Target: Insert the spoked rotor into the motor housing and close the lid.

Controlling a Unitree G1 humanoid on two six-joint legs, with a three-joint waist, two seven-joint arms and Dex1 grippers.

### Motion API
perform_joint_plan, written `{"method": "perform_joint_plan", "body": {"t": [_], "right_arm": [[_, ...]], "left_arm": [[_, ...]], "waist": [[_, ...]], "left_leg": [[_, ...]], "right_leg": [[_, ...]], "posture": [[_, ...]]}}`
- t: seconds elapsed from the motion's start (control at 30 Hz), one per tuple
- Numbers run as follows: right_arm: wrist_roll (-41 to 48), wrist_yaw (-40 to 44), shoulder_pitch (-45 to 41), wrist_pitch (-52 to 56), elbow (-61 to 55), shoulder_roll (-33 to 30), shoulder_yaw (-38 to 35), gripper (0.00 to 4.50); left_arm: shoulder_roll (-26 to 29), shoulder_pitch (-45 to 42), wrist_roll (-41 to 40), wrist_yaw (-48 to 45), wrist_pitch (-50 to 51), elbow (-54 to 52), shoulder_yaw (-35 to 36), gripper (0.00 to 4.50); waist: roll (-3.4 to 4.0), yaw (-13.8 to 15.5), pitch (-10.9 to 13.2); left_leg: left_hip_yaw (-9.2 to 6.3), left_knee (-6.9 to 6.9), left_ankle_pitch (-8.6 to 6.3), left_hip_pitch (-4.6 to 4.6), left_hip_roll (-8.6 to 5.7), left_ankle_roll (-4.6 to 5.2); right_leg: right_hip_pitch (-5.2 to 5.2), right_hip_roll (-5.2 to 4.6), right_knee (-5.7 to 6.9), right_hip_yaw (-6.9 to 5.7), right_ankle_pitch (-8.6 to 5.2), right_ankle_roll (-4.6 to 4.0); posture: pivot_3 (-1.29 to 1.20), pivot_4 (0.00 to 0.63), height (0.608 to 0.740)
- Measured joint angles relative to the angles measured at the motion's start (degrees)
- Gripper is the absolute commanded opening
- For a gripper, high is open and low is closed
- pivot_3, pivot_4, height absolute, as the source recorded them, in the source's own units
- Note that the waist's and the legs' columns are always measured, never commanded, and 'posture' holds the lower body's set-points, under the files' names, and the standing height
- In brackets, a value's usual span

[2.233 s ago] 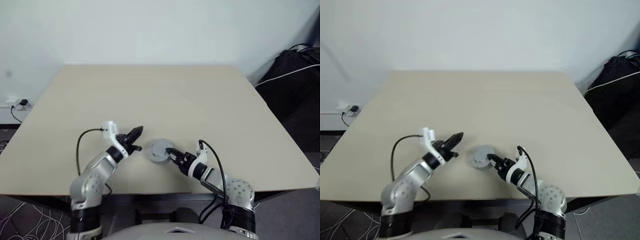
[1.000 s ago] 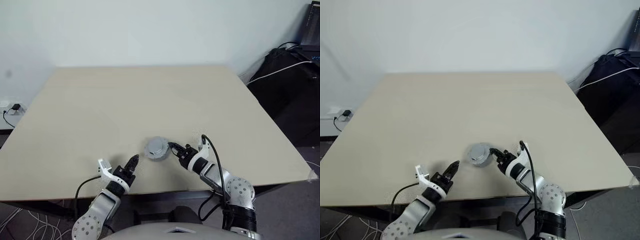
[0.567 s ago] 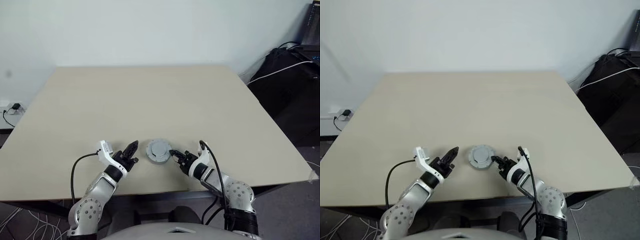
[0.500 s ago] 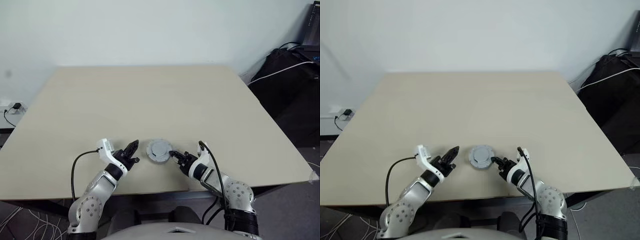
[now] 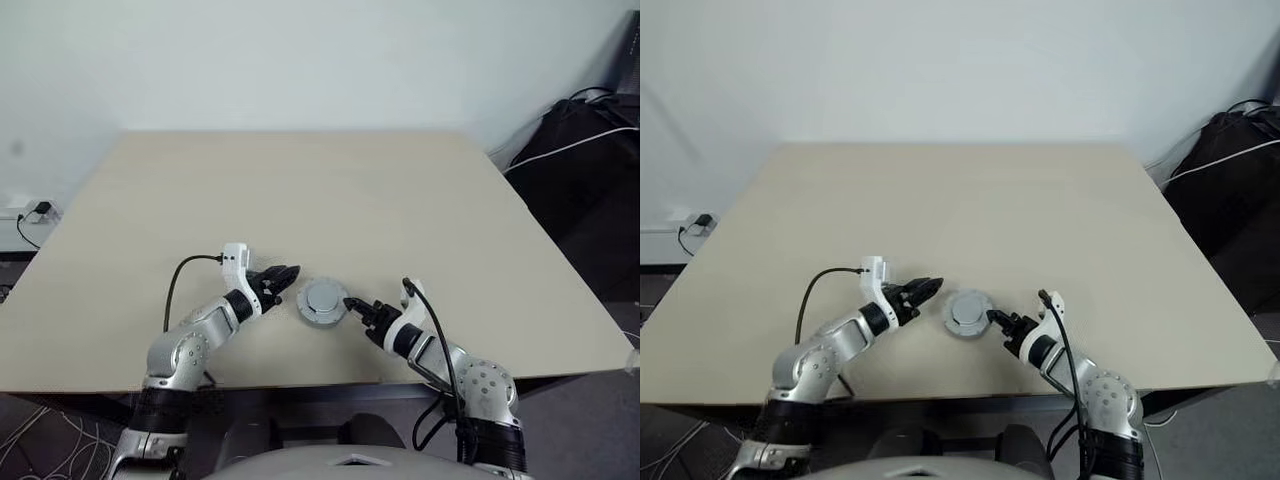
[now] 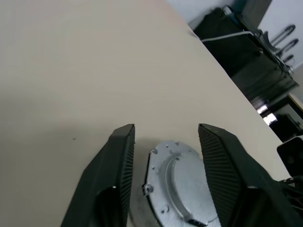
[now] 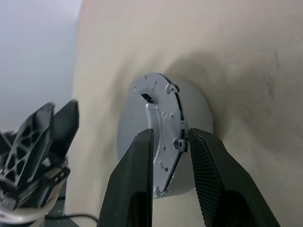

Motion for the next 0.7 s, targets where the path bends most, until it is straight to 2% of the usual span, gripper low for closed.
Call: {"method": "perform_joint_plan", "body": {"t": [0.03, 0.13, 0.3, 0.7], "right_arm": [[0.01, -0.01, 0.55, -0.1, -0.78, 0.14, 0.04, 1.23], [0.0, -0.02, 1.36, -0.65, -1.34, 0.52, 0.08, 1.23], [0.01, -0.07, 2.22, -0.97, -2.8, 0.97, 0.11, 1.23], [0.01, -0.22, 2.99, -1.47, -3.44, 1.0, 0.0, 1.23]], "left_arm": [[-0.12, -1.04, 0.4, -0.59, 0.32, 1.11, -0.09, 2.19], [-0.65, -3.15, 0.65, -1.96, 1.33, 2.6, -0.21, 1.57], [-1.36, -4.77, 0.92, -4.04, 2.55, 3.04, -0.37, 0.01], [-0.18, -5.67, 6.22, -4.98, 10.03, 5.73, -3.86, 0.01]], "waist": [[0.0, 0.02, 0.0], [0.0, 0.03, 0.0], [0.0, 0.03, 0.0], [0.01, 0.05, 0.0]], "left_leg": [[0.0, 0.02, 0.0, 0.0, 0.0, 0.0], [0.0, 0.11, 0.0, 0.0, 0.01, 0.01], [-0.02, 0.26, -0.02, -0.01, 0.01, 0.03], [-0.03, 0.38, -0.04, -0.04, 0.01, 0.07]], "right_leg": [[0.0, 0.01, 0.01, 0.0, 0.01, 0.01], [0.03, 0.01, 0.03, 0.02, 0.02, 0.04], [0.07, -0.14, 0.05, 0.03, 0.06, 0.09], [0.08, -0.34, 0.06, 0.03, 0.1, 0.15]], "posture": [[0.0, 0.0, 0.74], [0.0, 0.0, 0.74], [0.0, 0.0, 0.74], [0.0, 0.0, 0.74]]}}
